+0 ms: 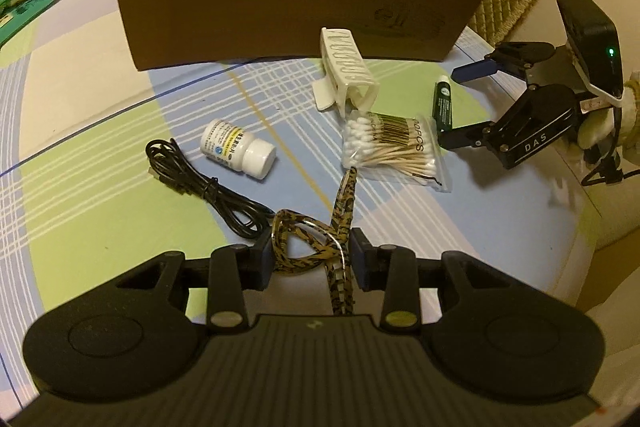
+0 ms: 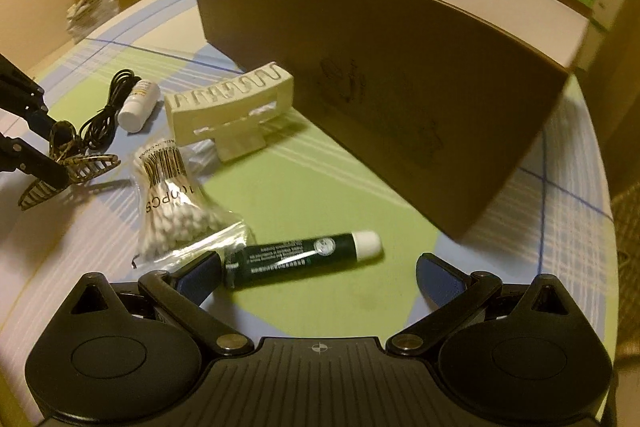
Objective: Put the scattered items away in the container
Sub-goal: 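Close the right gripper on the green tube while the left holds the strap, then carry the strap and green tube over the brown box with both tools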
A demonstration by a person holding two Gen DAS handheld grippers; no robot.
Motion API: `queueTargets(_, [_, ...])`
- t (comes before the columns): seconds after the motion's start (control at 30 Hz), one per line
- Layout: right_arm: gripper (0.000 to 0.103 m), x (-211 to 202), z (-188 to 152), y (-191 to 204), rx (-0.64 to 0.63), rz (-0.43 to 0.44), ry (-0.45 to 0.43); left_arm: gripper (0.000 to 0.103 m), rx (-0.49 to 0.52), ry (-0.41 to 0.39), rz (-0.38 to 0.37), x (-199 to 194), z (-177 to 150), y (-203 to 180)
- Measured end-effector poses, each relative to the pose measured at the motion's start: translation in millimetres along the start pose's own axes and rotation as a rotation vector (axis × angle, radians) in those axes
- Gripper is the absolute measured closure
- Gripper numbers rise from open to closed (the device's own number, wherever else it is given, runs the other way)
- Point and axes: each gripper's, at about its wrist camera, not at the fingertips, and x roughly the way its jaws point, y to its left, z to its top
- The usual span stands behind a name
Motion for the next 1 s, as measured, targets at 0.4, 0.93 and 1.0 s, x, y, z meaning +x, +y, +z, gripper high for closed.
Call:
queueTargets(0.4, [0.022, -3, 5, 7, -0.076, 0.050, 0.006, 0.070, -0.024, 0.005, 0.008, 0, 2, 0])
queueTargets(0.93, [0.022, -28, -13, 20, 0.051, -0.044, 0.032, 0.070, 0.012, -0.032, -0.025, -5, 4, -6])
queueTargets(1.0, [0.022, -36, -15, 19, 0.090, -0.053, 0.022, 0.070, 0.016, -0.040, -0.031, -7, 4, -7])
